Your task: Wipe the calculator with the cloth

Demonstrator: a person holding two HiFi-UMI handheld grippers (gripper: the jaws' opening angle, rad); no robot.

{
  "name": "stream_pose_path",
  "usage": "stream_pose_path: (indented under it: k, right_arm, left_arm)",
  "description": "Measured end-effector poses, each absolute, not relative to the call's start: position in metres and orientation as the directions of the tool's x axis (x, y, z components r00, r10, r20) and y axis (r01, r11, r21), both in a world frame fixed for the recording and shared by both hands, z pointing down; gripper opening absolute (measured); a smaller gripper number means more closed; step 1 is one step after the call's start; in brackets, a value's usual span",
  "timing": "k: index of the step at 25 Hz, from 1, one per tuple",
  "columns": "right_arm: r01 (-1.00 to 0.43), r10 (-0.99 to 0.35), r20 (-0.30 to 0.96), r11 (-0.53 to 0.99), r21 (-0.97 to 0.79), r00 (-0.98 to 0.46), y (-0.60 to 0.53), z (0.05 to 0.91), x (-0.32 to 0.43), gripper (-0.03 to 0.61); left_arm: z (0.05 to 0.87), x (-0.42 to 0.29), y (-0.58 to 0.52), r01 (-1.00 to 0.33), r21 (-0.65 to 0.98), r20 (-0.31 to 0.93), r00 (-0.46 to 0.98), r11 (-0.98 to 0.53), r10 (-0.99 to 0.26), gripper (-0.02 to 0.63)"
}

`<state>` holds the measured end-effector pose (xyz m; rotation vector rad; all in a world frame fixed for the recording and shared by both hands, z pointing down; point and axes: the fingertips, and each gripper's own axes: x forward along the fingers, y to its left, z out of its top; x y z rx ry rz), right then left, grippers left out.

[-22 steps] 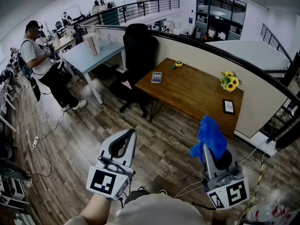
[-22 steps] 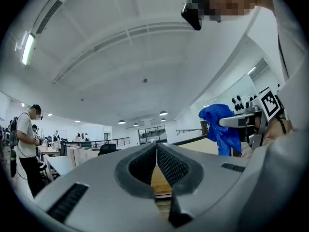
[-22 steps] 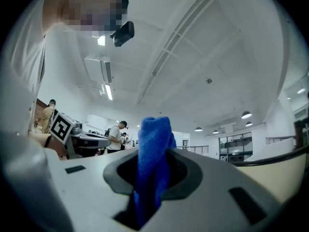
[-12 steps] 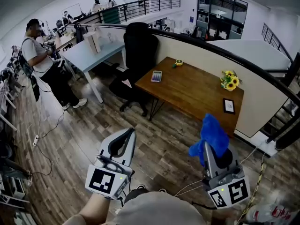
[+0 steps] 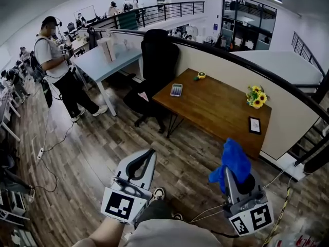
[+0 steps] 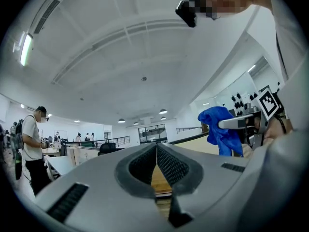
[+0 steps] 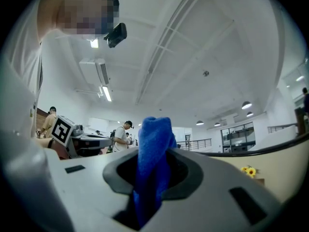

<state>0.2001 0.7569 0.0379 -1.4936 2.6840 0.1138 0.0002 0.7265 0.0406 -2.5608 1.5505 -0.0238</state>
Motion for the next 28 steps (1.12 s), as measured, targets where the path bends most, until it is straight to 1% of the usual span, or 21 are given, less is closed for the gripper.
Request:
stream_pose_path:
  k: [4, 10, 13, 21, 28]
  right_arm:
    - [-0.848, -0.844, -0.084, 0.530, 0.015, -0.529, 0.736, 0.045, 0.197, 0.092]
    - [-0.844, -0.843, -0.064, 0.536, -0.007, -0.534, 0.689, 0.054, 0.190, 0.092]
    - [-0.844, -0.843, -0.051, 0.536, -0.003, -0.535, 0.660, 0.057, 0.186, 0.092]
    - [-0.833, -0.833, -0.035, 0.553, -0.023, -0.553, 0.564, 0.051, 0.155, 0.094]
    - [-0.842, -0.842, -0.016, 0.539, -0.022, -0.539, 0.461, 0.051, 0.113, 0.094]
  left_arm:
    - [0.046, -0.006, 0.712, -0.887, -0.116, -0.060, 0.455, -0.446, -0.889, 0.009]
    - [0.052, -0.009, 0.664, -0.880, -0.163, -0.052, 0.460, -0.447, -0.886, 0.009]
    - [0.055, -0.010, 0.635, -0.876, -0.158, -0.043, 0.467, -0.455, -0.883, 0.009]
    - [0.051, -0.029, 0.533, -0.860, -0.152, -0.031, 0.497, -0.487, -0.867, 0.009]
    - [0.047, -0.068, 0.433, -0.849, -0.158, -0.035, 0.516, -0.505, -0.856, 0.009]
